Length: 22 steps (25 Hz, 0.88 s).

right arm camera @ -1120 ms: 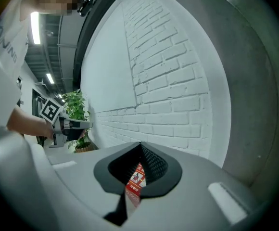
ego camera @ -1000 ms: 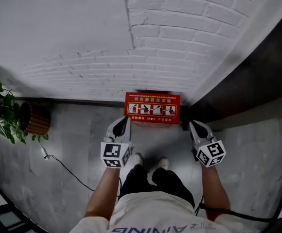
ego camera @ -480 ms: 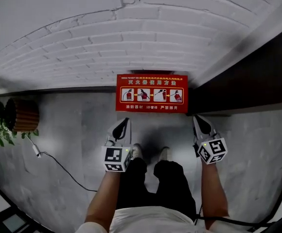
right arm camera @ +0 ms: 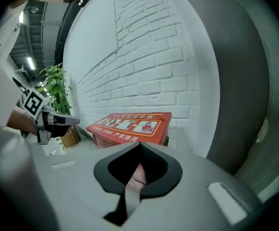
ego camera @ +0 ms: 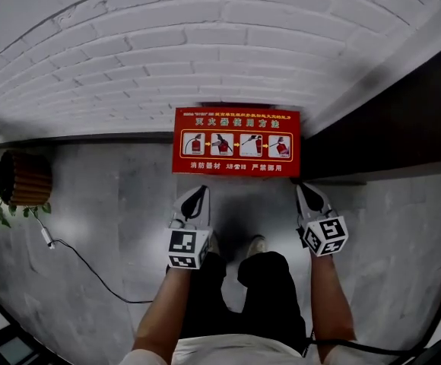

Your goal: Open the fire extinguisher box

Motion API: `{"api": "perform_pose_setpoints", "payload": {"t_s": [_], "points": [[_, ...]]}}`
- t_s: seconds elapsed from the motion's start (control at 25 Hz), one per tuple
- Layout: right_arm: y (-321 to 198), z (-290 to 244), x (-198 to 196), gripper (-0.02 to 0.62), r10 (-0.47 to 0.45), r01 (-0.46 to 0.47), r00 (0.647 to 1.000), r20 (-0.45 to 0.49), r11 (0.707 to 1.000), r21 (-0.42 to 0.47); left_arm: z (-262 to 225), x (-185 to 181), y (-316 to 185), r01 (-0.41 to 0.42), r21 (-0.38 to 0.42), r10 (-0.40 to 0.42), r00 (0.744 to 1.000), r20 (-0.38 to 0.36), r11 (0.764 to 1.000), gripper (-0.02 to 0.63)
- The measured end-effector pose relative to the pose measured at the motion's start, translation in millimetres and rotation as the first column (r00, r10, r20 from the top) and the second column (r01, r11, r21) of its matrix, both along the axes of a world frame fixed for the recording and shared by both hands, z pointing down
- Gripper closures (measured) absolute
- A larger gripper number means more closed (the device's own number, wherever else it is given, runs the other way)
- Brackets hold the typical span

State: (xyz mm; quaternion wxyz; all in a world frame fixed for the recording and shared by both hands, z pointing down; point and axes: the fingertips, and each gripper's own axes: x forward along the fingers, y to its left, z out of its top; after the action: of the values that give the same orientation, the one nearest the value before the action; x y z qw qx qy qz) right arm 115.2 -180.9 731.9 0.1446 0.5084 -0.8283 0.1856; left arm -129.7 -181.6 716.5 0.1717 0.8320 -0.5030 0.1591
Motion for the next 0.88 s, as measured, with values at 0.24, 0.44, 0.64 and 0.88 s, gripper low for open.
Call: {"api": "perform_pose_setpoints", "payload": {"t_s": [0.24, 0.44, 0.64, 0.88], "points": [[-10, 24, 5, 0.438, -0.039, 0.035, 0.995, -0.087, 0.998, -0.052, 2, 4, 9, -0.016, -0.016, 0.016, 1.0, -0.01, 1.0, 0.601], [-18, 37, 12, 0.434, -0.05, 0.041, 0.989, -0.14, 0.997, -0.063, 5, 5, 8, -0.017, -0.018, 0.016, 1.0, -0.022, 1.0, 0.602], [-24, 35, 5, 0.456, -0.082, 0.075, 0.989, -0.121, 0.995, -0.062, 4, 6, 5, -0.016, -0.02, 0.016, 1.0, -0.026, 1.0, 0.602], [-24, 35, 4, 0.474, -0.103, 0.1, 0.994, -0.04, 0.993, -0.064, 0, 3, 3, -0.007, -0.017, 0.006, 0.999, -0.031, 1.0, 0.603]]}}
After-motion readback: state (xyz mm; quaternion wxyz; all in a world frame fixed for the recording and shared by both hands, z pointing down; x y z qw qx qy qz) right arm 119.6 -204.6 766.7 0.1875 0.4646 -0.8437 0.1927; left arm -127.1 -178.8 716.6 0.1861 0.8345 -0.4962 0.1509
